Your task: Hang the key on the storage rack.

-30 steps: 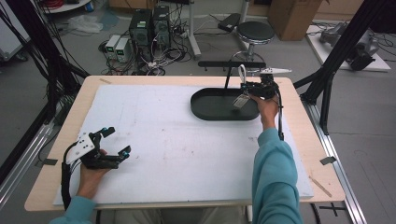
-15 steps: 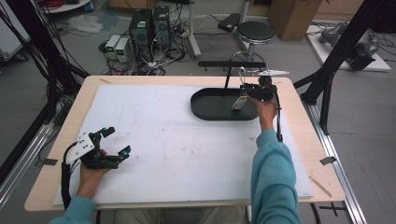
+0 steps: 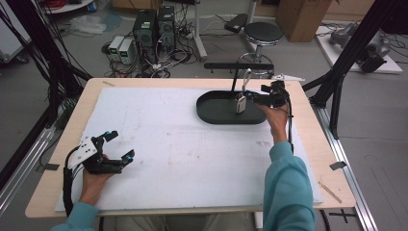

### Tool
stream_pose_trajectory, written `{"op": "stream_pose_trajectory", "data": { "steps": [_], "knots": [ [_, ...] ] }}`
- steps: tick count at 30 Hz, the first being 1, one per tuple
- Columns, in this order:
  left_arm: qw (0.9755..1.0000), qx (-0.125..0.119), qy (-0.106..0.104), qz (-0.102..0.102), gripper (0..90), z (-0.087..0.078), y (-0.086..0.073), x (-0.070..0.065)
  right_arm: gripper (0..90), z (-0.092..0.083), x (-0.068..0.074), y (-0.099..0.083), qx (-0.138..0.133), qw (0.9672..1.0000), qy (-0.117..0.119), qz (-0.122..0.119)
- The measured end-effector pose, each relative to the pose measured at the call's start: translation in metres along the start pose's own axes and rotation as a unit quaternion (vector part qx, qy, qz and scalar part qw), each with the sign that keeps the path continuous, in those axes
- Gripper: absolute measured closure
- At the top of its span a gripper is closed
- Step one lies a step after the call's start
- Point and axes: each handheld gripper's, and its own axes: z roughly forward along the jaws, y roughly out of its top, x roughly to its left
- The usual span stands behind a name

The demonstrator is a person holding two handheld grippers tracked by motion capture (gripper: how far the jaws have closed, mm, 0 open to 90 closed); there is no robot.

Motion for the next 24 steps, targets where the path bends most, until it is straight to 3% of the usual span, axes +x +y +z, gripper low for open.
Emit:
{"op": "stream_pose_trajectory", "data": {
  "steps": [1, 2, 9, 10, 13, 14, 15, 17, 24],
  "knots": [
    [1.0, -0.001, 0.003, 0.0, 1.7, 0.0, 0.0, -0.001, 9.9, 0.0, 0.0, 0.0, 0.0, 1.0, 0.0, 0.0],
    [1.0, 0.001, 0.003, 0.003, 1.7, 0.0, 0.0, -0.001, 0.7, -0.009, 0.006, 0.0, -0.008, 0.9999, 0.007, -0.007],
    [1.0, -0.001, 0.005, 0.0, 1.7, 0.0, 0.0, -0.001, 0.7, -0.045, 0.028, -0.006, -0.054, 0.997, 0.032, -0.045],
    [1.0, -0.002, 0.007, 0.0, 1.7, 0.0, 0.0, -0.001, 0.7, -0.058, 0.034, -0.012, -0.065, 0.9955, 0.038, -0.056],
    [0.9999, -0.001, 0.01, 0.0, 1.7, 0.0, 0.0, -0.001, 0.7, -0.07, 0.039, -0.021, -0.081, 0.9936, 0.041, -0.068],
    [0.9999, -0.003, 0.011, 0.001, 1.7, -0.001, 0.0, -0.001, 0.7, -0.083, 0.043, -0.031, -0.095, 0.9912, 0.043, -0.082],
    [0.9999, -0.005, 0.013, 0.001, 1.7, -0.001, 0.0, -0.001, 0.7, -0.088, 0.045, -0.034, -0.089, 0.9919, 0.042, -0.08],
    [0.9999, -0.01, 0.014, 0.001, 1.7, -0.002, -0.001, -0.001, 0.7, -0.098, 0.048, -0.046, -0.113, 0.9887, 0.045, -0.088],
    [0.9999, -0.008, 0.015, 0.002, 1.7, -0.002, -0.001, -0.002, 0.7, -0.115, 0.051, -0.078, -0.131, 0.9861, 0.039, -0.094]
  ]
}}
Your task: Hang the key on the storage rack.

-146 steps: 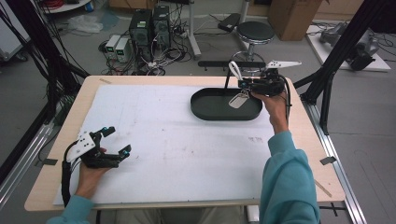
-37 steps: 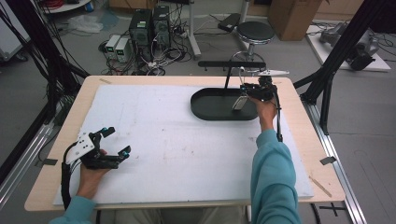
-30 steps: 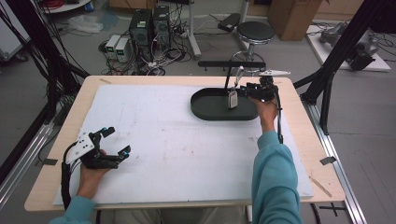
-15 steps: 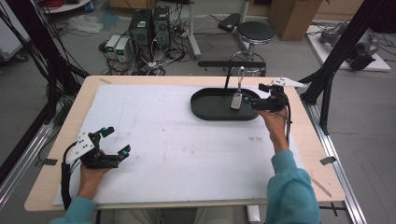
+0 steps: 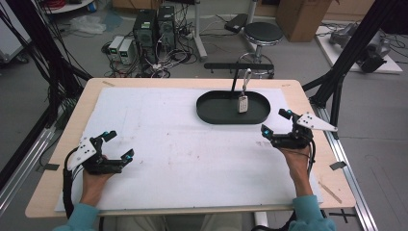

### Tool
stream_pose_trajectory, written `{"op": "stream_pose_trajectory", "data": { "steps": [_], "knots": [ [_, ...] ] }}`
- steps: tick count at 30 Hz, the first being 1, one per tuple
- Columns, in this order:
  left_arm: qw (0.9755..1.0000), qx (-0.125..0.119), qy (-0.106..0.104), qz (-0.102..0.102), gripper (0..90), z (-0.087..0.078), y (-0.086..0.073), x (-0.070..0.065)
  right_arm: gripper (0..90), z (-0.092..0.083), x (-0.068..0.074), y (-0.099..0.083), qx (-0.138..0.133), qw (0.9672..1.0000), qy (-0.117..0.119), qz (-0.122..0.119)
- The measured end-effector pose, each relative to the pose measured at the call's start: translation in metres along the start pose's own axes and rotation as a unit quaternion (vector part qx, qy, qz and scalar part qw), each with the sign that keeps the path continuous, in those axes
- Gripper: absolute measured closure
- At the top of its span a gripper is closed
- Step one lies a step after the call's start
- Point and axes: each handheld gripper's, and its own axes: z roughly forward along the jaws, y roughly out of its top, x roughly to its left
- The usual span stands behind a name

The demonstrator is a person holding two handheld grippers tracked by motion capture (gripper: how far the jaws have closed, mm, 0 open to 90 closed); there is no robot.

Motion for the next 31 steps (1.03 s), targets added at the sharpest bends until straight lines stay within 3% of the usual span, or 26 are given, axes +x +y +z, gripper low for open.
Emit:
{"op": "stream_pose_trajectory", "data": {
  "steps": [5, 12, 14, 21, 24, 31],
  "knots": [
    [1.0, -0.001, -0.001, 0.001, 1.7, 0.0, 0.0, 0.0, 0.7, -0.012, 0.006, -0.021, -0.022, 0.9997, -0.003, 0.005],
    [1.0, -0.002, 0.0, 0.002, 1.7, 0.0, 0.0, -0.001, 0.7, -0.02, 0.012, -0.046, -0.019, 0.9997, -0.01, 0.007],
    [1.0, -0.002, 0.0, 0.002, 1.7, 0.0, 0.0, -0.001, 0.7, -0.024, 0.012, -0.056, -0.037, 0.9991, -0.019, 0.01],
    [1.0, -0.003, 0.002, 0.003, 1.7, 0.0, 0.0, -0.001, 0.7, -0.027, 0.013, -0.074, -0.031, 0.9991, -0.02, 0.019],
    [1.0, -0.005, 0.002, 0.004, 1.7, -0.001, 0.0, -0.001, 0.8, -0.027, 0.016, -0.074, -0.036, 0.9991, -0.024, 0.004],
    [1.0, -0.007, 0.004, 0.005, 1.7, -0.001, -0.001, -0.001, 0.8, -0.027, 0.017, -0.075, -0.035, 0.999, -0.027, -0.004]
  ]
}}
